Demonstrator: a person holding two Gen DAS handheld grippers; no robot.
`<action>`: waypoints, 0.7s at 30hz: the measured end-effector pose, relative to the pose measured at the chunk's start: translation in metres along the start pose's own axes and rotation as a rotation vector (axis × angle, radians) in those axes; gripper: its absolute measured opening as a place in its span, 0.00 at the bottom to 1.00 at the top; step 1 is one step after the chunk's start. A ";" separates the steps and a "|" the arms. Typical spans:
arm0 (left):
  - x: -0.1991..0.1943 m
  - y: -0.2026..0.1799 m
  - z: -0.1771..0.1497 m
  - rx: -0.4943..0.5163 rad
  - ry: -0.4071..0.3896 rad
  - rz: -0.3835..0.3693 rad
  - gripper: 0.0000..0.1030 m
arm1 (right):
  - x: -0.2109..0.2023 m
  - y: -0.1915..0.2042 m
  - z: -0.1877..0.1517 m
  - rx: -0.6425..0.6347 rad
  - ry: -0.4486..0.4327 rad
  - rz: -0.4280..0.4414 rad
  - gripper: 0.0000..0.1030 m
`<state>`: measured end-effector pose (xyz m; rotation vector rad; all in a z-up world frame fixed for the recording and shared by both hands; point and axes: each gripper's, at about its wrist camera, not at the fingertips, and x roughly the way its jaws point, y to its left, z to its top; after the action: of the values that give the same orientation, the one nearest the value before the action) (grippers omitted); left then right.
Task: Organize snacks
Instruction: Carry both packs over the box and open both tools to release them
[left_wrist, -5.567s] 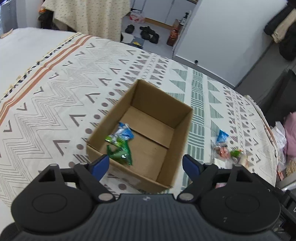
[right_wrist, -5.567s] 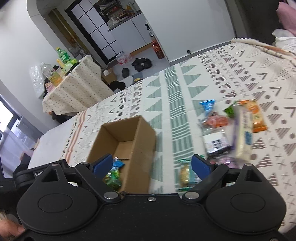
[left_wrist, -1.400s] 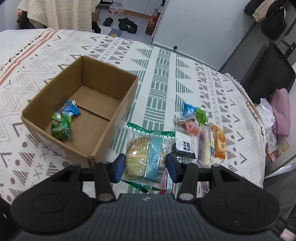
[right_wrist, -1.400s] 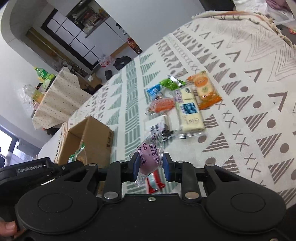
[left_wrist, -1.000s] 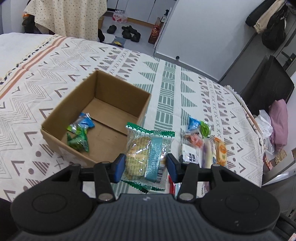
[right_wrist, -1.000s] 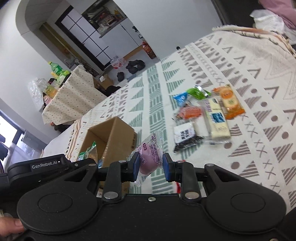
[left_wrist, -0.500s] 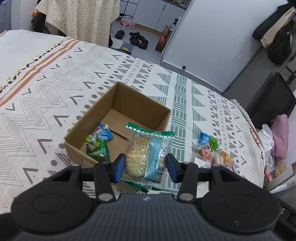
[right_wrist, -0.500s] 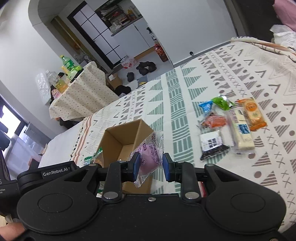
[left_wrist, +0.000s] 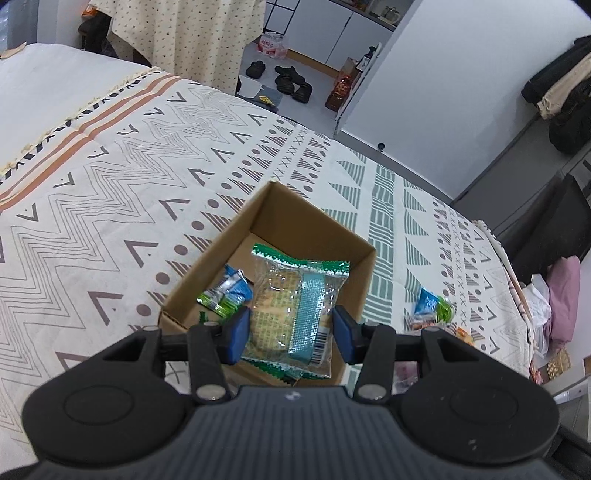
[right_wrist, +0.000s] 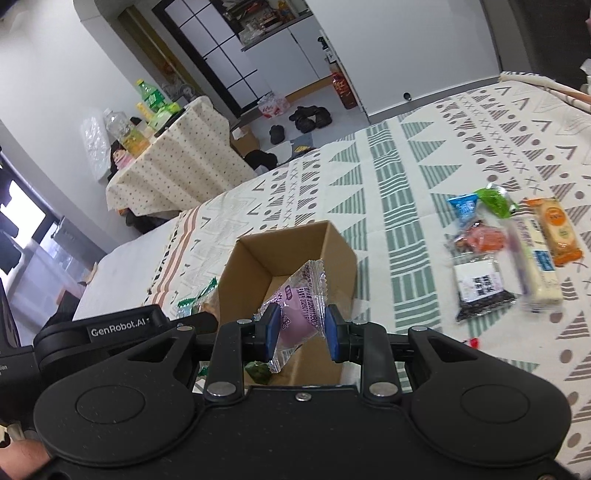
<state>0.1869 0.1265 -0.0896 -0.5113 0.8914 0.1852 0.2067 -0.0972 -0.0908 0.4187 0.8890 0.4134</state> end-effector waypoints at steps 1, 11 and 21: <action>0.001 0.002 0.002 -0.004 0.000 0.000 0.46 | 0.003 0.003 0.000 -0.003 0.003 0.001 0.26; 0.013 0.024 0.023 -0.045 -0.004 0.030 0.53 | 0.024 0.027 0.004 -0.013 0.025 0.012 0.26; 0.010 0.031 0.009 -0.053 0.036 0.069 0.72 | 0.029 0.029 0.001 0.001 0.048 0.021 0.32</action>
<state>0.1886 0.1570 -0.1038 -0.5347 0.9420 0.2636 0.2192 -0.0584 -0.0944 0.4212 0.9321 0.4439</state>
